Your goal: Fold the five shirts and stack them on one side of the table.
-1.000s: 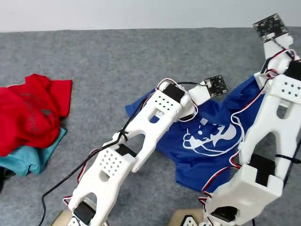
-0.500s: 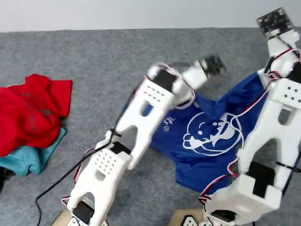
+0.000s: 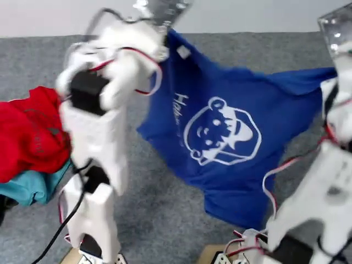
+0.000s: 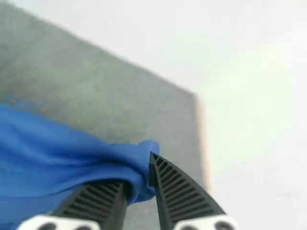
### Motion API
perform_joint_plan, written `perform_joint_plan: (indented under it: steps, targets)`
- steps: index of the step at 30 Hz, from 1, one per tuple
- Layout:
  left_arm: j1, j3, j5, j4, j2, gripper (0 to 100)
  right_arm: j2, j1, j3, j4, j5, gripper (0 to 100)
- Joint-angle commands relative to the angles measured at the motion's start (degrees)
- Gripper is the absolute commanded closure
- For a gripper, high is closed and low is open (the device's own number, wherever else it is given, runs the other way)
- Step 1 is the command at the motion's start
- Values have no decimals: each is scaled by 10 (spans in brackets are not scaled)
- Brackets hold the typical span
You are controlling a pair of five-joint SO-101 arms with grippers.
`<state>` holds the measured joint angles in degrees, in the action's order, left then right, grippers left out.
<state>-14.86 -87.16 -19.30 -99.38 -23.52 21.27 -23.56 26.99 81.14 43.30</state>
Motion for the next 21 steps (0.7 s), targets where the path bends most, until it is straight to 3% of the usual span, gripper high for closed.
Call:
perform_joint_plan:
  steps: [1, 4, 11, 21]
  targets:
    - [25, -22, 4, -11, 98, 994, 76, -15, 4, -4, -4, 990]
    - [37, -22, -1, -11, 156, 994, 122, -24, 6, -7, -4, 990]
    - [47, -22, -88, -11, 269, 994, 213, -54, 6, -58, -3, 990]
    - [148, -21, -139, -11, 359, 995, 281, -79, 6, -152, 27, 989]
